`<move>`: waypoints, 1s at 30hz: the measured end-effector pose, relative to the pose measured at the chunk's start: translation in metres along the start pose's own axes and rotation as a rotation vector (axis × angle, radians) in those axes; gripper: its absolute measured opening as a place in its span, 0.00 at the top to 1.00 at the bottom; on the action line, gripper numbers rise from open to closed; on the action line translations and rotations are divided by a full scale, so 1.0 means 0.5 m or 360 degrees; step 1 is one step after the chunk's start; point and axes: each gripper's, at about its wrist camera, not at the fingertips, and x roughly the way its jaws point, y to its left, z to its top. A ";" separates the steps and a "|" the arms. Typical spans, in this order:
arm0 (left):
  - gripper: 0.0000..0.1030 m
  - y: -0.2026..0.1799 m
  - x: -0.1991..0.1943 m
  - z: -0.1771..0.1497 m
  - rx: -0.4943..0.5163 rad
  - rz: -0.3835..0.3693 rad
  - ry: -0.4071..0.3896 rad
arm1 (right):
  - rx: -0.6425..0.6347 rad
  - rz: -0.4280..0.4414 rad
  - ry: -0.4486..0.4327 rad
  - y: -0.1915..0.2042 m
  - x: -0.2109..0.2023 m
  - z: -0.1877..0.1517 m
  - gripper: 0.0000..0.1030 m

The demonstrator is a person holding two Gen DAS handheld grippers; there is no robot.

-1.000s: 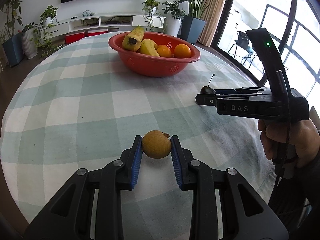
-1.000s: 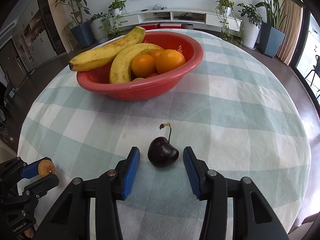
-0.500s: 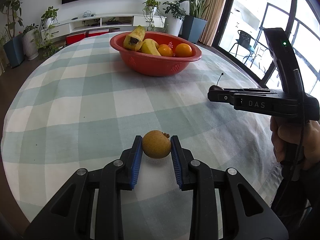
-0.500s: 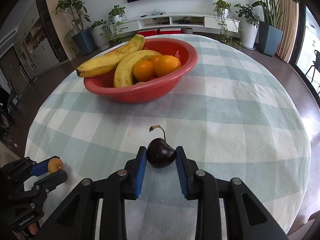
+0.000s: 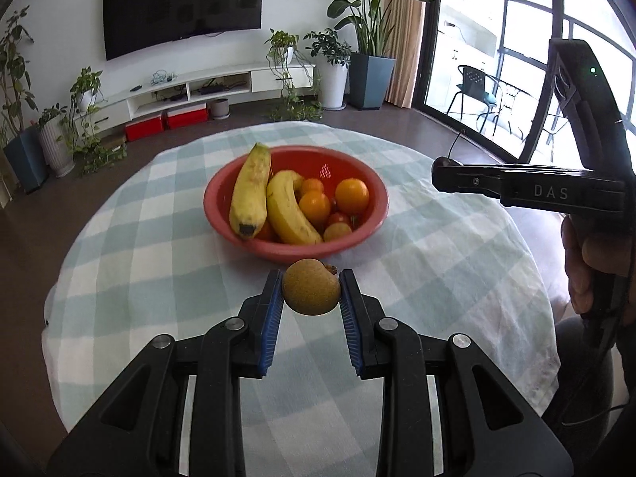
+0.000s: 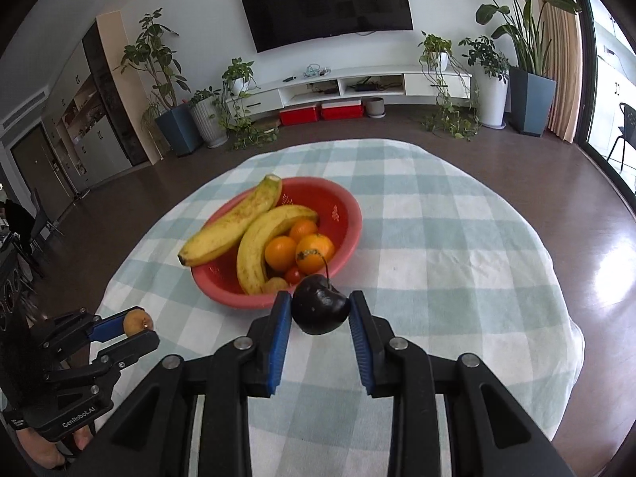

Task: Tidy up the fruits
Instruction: 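Carry the kiwi with the left tool while the right tool carries the cherry to the bowl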

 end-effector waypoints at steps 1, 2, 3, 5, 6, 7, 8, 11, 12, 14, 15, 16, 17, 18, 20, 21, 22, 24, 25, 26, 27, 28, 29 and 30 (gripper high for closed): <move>0.74 -0.001 0.009 0.021 0.0021 0.0006 -0.0007 | -0.0008 0.0015 -0.0014 0.004 0.000 0.017 0.69; 0.74 -0.001 0.019 0.042 0.0038 0.0010 -0.0012 | -0.0019 0.0032 -0.0027 0.010 0.000 0.033 0.69; 0.74 0.000 0.032 0.059 0.0048 0.0012 -0.0011 | -0.0030 0.0052 -0.0039 0.015 0.003 0.050 0.69; 0.74 0.005 0.061 0.093 0.0054 0.0014 0.0000 | -0.0039 0.0093 -0.0049 0.023 0.016 0.080 0.69; 0.74 0.007 0.075 0.105 0.0055 0.0021 0.0005 | -0.0030 0.0108 -0.0038 0.024 0.028 0.093 0.69; 0.74 0.010 0.091 0.118 0.0059 0.0026 0.0014 | -0.0017 0.0119 -0.0025 0.023 0.040 0.104 0.69; 0.74 0.008 0.106 0.128 0.0071 0.0033 0.0026 | -0.0003 0.0129 -0.0015 0.022 0.053 0.113 0.69; 0.74 0.001 0.151 0.144 0.0113 0.0044 0.0068 | 0.0024 0.0148 0.0027 0.019 0.095 0.134 0.69; 0.74 0.000 0.165 0.146 0.0119 0.0046 0.0082 | 0.0029 0.0150 0.0042 0.019 0.109 0.138 0.69; 0.74 0.002 0.189 0.144 0.0113 0.0042 0.0104 | 0.0036 0.0149 0.0075 0.018 0.136 0.142 0.69; 0.74 0.002 0.198 0.143 0.0106 0.0036 0.0112 | 0.0035 0.0147 0.0092 0.018 0.151 0.144 0.69; 0.74 0.000 0.206 0.138 0.0103 0.0033 0.0119 | 0.0031 0.0144 0.0107 0.017 0.163 0.142 0.69; 0.74 -0.002 0.213 0.136 0.0108 0.0032 0.0124 | 0.0030 0.0139 0.0121 0.016 0.176 0.141 0.69; 0.74 -0.003 0.220 0.134 0.0115 0.0032 0.0129 | 0.0028 0.0134 0.0134 0.016 0.187 0.139 0.69; 0.74 -0.004 0.233 0.129 0.0124 0.0037 0.0147 | 0.0024 0.0131 0.0161 0.016 0.207 0.135 0.69; 0.74 -0.002 0.240 0.128 0.0120 0.0042 0.0156 | 0.0023 0.0126 0.0172 0.016 0.215 0.133 0.69; 0.74 0.001 0.245 0.127 0.0109 0.0046 0.0163 | 0.0023 0.0123 0.0184 0.016 0.223 0.131 0.69; 0.74 0.005 0.250 0.124 0.0102 0.0060 0.0155 | 0.0026 0.0121 0.0204 0.016 0.235 0.126 0.69; 0.74 0.007 0.251 0.124 0.0100 0.0060 0.0153 | 0.0022 0.0118 0.0211 0.016 0.240 0.124 0.69; 0.74 0.007 0.252 0.124 0.0101 0.0062 0.0154 | 0.0016 0.0112 0.0218 0.017 0.244 0.122 0.69; 0.74 0.007 0.254 0.124 0.0102 0.0067 0.0154 | 0.0010 0.0105 0.0224 0.017 0.247 0.120 0.68; 0.74 0.007 0.255 0.124 0.0103 0.0074 0.0154 | 0.0007 0.0099 0.0228 0.016 0.249 0.118 0.68; 0.74 0.007 0.257 0.124 0.0102 0.0079 0.0153 | 0.0007 0.0094 0.0232 0.015 0.251 0.116 0.68; 0.74 0.008 0.257 0.124 0.0098 0.0079 0.0148 | 0.0008 0.0090 0.0234 0.015 0.252 0.115 0.68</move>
